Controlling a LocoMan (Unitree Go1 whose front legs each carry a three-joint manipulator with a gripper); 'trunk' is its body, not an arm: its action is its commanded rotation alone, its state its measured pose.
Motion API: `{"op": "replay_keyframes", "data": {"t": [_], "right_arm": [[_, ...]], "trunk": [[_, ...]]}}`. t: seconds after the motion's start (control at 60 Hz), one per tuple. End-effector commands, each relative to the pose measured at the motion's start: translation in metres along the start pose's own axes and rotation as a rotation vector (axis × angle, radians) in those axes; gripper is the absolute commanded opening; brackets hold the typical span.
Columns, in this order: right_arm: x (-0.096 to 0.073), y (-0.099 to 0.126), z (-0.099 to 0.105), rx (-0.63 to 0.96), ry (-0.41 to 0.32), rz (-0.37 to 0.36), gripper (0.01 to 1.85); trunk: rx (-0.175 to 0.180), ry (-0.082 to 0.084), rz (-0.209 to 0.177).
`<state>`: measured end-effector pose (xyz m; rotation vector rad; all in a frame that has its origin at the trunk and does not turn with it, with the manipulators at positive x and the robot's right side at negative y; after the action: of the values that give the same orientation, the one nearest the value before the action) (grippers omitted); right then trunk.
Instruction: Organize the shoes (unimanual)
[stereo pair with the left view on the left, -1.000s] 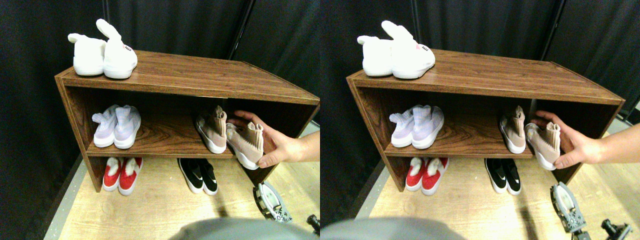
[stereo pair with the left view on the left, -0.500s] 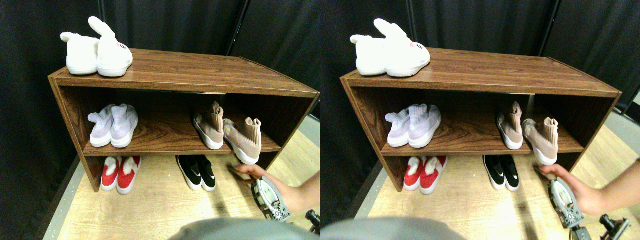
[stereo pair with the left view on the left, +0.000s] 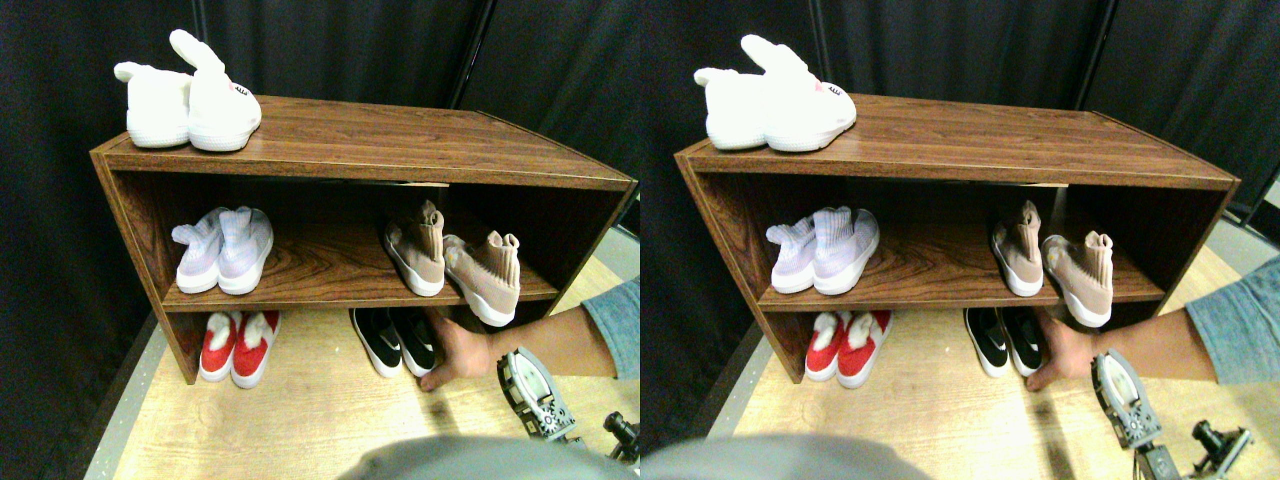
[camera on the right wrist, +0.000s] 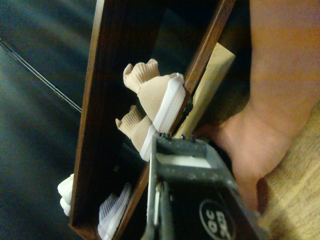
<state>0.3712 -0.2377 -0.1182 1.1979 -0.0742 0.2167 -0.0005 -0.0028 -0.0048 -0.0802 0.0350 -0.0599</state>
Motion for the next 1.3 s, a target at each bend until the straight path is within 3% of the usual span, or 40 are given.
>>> {"op": "replay_keyframes", "data": {"t": [0.017,0.367,0.55,0.65,0.683,0.733,0.783,0.983,1.3], "right_arm": [[0.001,0.010,0.000,-0.008,-0.001,0.051,0.06],[-0.006,0.030,0.002,-0.003,-0.061,0.072,0.06],[-0.011,0.047,0.004,0.034,-0.069,0.032,0.77],[-0.010,0.052,0.005,-0.036,-0.052,0.021,1.27],[-0.010,0.052,0.005,-0.042,-0.051,0.020,1.33],[-0.008,0.054,0.005,-0.095,-0.046,0.020,1.60],[-0.004,0.054,0.004,-0.094,-0.034,0.030,1.74],[0.017,0.053,0.007,-0.121,-0.039,0.038,1.79],[0.052,0.038,0.007,-0.079,-0.040,-0.039,1.80]], "trunk": [[-0.011,0.001,0.001],[-0.004,-0.014,-0.023],[-0.007,-0.023,-0.025],[-0.008,-0.024,-0.024],[-0.008,-0.024,-0.024],[-0.008,-0.024,-0.024],[-0.010,-0.028,-0.025],[-0.014,-0.033,-0.022],[-0.027,-0.024,-0.007]]}}
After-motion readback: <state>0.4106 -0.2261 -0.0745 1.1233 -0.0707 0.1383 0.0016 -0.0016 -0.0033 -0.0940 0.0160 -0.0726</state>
